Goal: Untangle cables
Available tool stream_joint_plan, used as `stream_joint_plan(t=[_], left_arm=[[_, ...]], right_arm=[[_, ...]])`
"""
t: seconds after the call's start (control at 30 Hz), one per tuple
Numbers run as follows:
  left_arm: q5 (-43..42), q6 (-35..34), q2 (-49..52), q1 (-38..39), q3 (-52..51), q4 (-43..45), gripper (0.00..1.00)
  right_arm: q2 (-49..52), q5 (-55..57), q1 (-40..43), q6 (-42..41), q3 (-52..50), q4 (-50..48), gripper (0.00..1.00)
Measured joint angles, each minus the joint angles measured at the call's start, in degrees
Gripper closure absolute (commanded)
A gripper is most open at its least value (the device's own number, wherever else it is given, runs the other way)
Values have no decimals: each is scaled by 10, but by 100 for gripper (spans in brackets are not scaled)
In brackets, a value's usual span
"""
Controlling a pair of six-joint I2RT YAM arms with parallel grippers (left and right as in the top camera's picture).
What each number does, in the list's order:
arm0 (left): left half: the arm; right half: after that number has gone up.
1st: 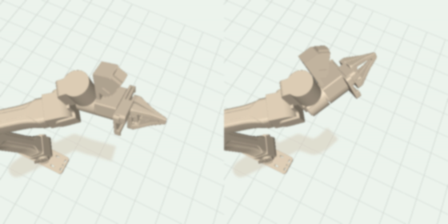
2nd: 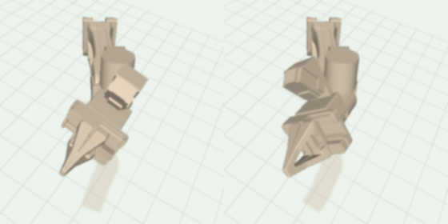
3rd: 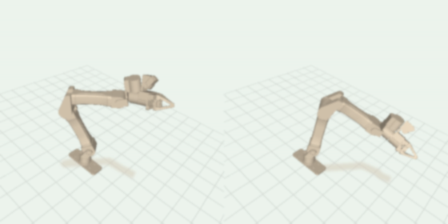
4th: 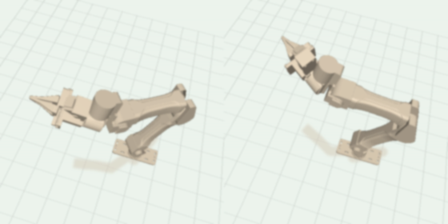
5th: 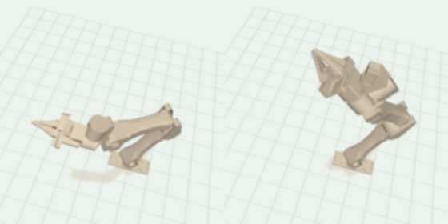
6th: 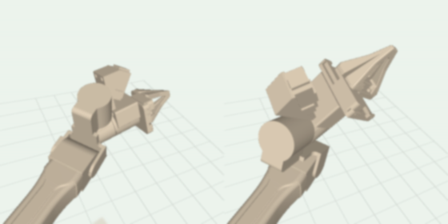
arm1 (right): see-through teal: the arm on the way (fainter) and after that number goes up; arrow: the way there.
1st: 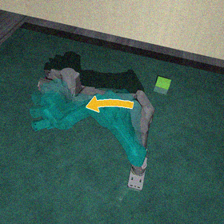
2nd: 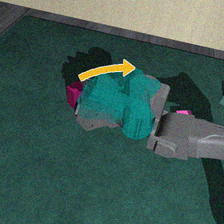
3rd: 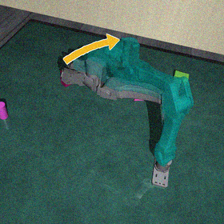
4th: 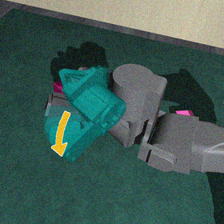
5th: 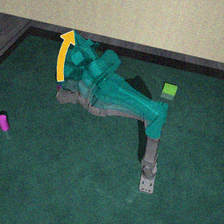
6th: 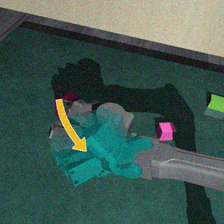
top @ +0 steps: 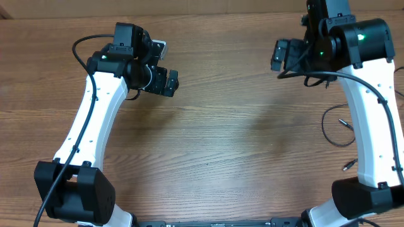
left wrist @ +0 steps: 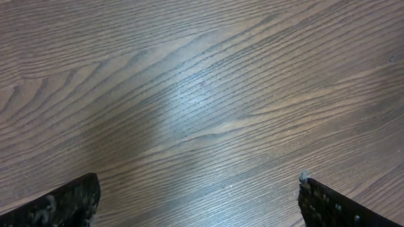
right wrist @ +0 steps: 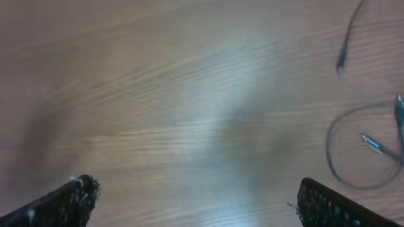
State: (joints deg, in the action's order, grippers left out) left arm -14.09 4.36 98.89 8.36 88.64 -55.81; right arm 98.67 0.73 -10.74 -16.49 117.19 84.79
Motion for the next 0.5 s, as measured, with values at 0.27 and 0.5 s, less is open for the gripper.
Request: stream_joint_plan(t=[0.27,0.5], left_arm=[[0,0,0,0,0,-1,0],[0,0,0,0,0,0,0]], right_arm=[[-306,-21,-24,0,-321,-327,0],[-481,-22,-13,-1,-572,-519,0]])
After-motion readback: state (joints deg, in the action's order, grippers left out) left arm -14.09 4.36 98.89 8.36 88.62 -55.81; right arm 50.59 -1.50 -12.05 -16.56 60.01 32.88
